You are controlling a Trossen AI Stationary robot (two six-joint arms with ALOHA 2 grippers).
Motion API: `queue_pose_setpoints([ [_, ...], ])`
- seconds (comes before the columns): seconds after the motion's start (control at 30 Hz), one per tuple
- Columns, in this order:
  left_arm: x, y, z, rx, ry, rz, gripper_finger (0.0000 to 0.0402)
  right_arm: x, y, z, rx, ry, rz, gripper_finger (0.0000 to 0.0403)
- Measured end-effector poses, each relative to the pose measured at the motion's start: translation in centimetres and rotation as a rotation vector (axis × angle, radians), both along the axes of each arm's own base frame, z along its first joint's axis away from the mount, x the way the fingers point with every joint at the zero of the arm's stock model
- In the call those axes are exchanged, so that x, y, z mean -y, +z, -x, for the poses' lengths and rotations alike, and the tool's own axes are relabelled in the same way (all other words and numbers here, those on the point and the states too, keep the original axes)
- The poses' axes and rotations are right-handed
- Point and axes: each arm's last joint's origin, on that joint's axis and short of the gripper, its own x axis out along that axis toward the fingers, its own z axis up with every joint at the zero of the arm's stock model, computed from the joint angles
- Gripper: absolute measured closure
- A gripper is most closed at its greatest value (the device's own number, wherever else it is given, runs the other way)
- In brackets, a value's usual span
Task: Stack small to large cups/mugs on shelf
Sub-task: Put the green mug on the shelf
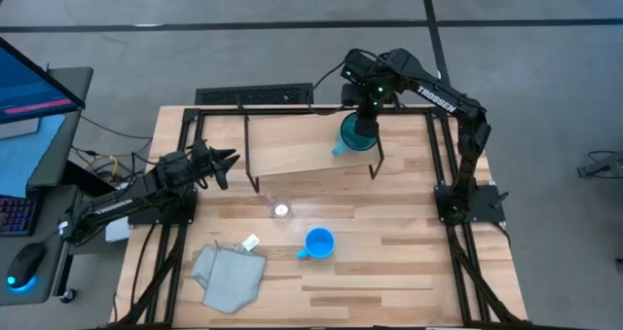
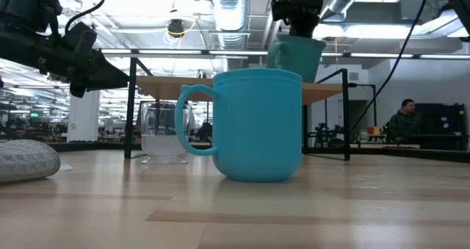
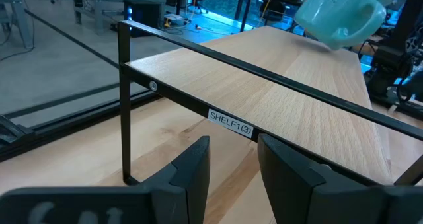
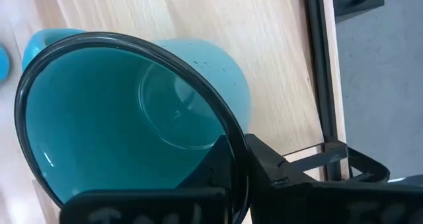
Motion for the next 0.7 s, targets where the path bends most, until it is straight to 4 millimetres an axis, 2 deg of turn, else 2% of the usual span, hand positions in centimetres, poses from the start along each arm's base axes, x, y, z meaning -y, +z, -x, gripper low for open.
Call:
queue_pose_setpoints([
  [0.47, 0.00, 0.00, 0.00, -0.001, 0.000, -0.001, 0.0283, 0.07, -0.48, -0.42, 0.006, 0.068, -0.036, 0.0372],
  [0.7, 0.00, -0.02, 0.00, -0.012, -0.003, -0.017, 0.0283, 0.64, -0.98, -0.59, -0.001, 0.034, -0.059, 0.0372],
])
